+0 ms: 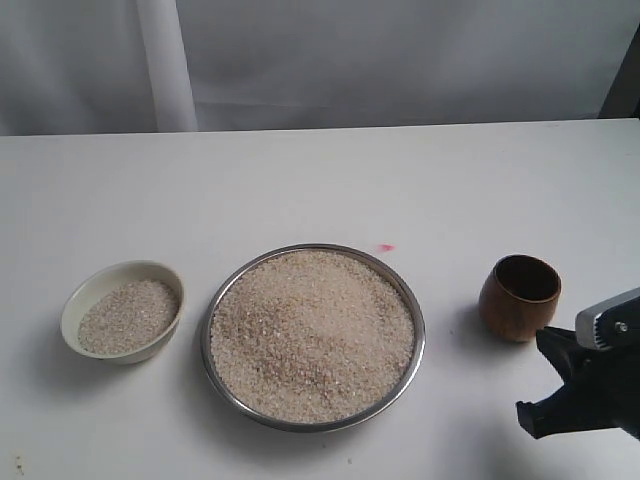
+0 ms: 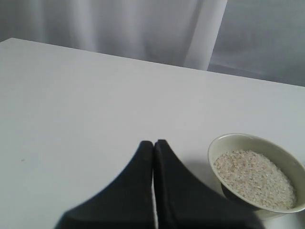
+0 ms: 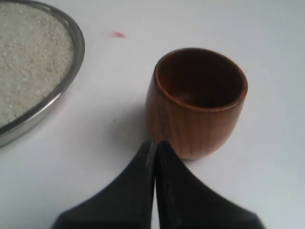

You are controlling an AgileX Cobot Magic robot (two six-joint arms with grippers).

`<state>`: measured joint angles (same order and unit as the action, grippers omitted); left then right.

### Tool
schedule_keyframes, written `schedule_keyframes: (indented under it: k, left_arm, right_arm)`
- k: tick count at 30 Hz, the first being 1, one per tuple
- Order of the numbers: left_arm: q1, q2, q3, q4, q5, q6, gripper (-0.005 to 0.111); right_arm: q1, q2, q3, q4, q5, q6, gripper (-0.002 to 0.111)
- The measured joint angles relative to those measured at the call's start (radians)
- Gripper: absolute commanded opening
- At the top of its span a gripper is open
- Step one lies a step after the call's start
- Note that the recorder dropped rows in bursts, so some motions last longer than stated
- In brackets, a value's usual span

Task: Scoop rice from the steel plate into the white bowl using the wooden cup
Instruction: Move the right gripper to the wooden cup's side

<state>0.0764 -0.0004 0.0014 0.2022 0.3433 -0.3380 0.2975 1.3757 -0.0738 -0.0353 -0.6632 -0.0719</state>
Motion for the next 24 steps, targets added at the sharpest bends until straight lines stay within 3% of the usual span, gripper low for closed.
schedule_keyframes:
  k: [16,20,24]
  left_arm:
    - [0.000,0.000,0.000,0.000,0.000,0.000,0.000]
    - [0.000,0.000,0.000,0.000,0.000,0.000,0.000]
    - [0.000,0.000,0.000,0.000,0.000,0.000,0.000]
  right_arm:
    - [0.000,0.000,0.002,0.000,0.045,0.000,0.003]
    - [0.000,0.000,0.002,0.000,0.045,0.000,0.025]
    - [0.000,0.000,0.002,0.009,0.056,0.000,0.069]
